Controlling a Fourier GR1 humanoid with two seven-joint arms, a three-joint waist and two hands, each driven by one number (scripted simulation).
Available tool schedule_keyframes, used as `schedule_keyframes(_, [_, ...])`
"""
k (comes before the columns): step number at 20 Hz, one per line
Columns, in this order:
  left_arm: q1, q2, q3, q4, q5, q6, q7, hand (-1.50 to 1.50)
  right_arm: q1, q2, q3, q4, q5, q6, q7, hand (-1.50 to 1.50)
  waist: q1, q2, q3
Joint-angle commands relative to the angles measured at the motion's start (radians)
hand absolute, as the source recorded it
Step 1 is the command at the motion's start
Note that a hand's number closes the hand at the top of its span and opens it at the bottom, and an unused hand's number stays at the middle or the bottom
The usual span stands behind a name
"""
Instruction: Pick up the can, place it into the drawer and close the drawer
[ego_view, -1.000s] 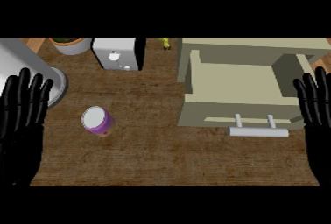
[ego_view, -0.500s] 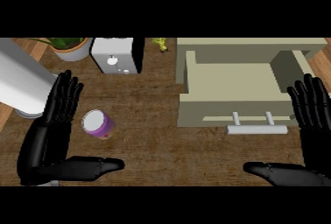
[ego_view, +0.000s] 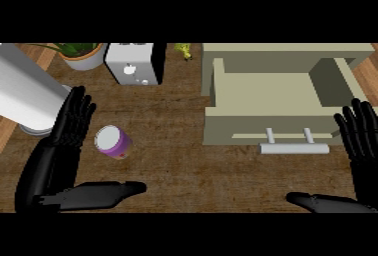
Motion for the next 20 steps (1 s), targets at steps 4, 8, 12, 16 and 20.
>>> schedule_keyframes(4, [0.056,-0.003,0.029,-0.092,0.027,0.007,0.071,-1.50,0.076,0.017,-0.028,0.034,-0.020,0.047,-0.082,-1.50,0.003,-0.001,0.000])
schedule_keyframes(8, [0.001,0.015,0.121,0.065,0.075,-0.007,-0.019,-1.50,0.115,-0.012,-0.111,-0.005,-0.099,0.100,-0.105,-1.50,-0.002,0.000,0.000])
schedule_keyframes(12, [0.055,-0.021,0.064,0.096,0.022,0.022,-0.076,-1.50,0.110,-0.022,-0.140,0.015,-0.114,0.138,-0.115,-1.50,0.000,0.000,0.000])
schedule_keyframes(16, [0.050,-0.027,0.052,0.177,0.035,0.039,-0.150,-1.50,0.188,0.021,-0.104,0.011,-0.072,0.154,-0.173,-1.50,-0.002,0.000,0.000])
schedule_keyframes(20, [-0.022,-0.001,0.117,0.233,0.060,0.011,-0.138,-1.50,0.141,-0.012,-0.152,-0.008,-0.106,0.174,-0.093,-1.50,-0.001,0.000,0.000])
